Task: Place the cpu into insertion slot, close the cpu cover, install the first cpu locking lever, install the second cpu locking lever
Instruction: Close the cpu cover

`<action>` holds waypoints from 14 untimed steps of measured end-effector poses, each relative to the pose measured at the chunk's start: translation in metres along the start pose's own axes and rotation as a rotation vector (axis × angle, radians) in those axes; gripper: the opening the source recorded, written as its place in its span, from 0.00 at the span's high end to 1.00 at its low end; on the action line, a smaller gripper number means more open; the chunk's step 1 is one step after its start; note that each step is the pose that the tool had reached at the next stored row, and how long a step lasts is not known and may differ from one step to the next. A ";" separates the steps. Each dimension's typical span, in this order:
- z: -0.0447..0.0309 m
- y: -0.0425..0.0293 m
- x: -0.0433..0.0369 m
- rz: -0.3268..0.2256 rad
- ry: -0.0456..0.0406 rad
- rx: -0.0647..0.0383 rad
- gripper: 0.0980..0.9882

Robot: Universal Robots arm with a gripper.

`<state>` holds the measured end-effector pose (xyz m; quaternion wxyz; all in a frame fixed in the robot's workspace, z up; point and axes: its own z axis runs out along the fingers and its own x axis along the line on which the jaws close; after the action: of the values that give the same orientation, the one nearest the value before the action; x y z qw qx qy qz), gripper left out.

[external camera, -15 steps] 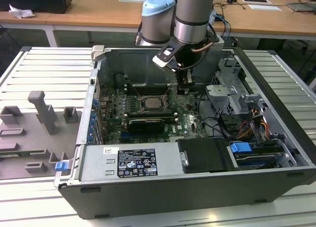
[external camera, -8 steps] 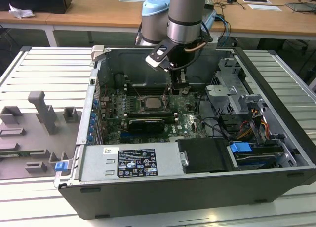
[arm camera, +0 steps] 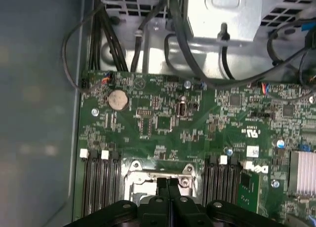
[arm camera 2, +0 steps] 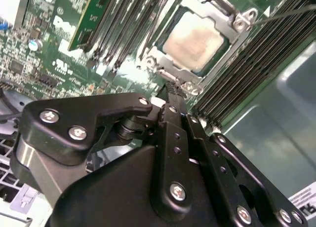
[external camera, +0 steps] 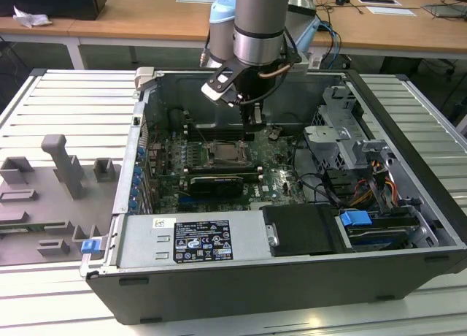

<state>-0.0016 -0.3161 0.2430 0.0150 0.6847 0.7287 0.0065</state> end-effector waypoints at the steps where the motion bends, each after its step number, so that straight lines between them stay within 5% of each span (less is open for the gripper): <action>1: 0.0008 -0.0027 0.0002 0.000 0.0000 0.000 0.99; 7: 0.0132 -0.0088 0.0008 0.000 -0.0001 0.000 0.99; 10: 0.0154 -0.0282 0.0021 -0.003 0.0002 0.000 0.99; 14: 0.0160 -0.0344 0.0025 -0.003 0.0008 0.000 0.99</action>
<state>-0.0355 -0.3159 0.2260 0.0147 0.6835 0.7298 0.0068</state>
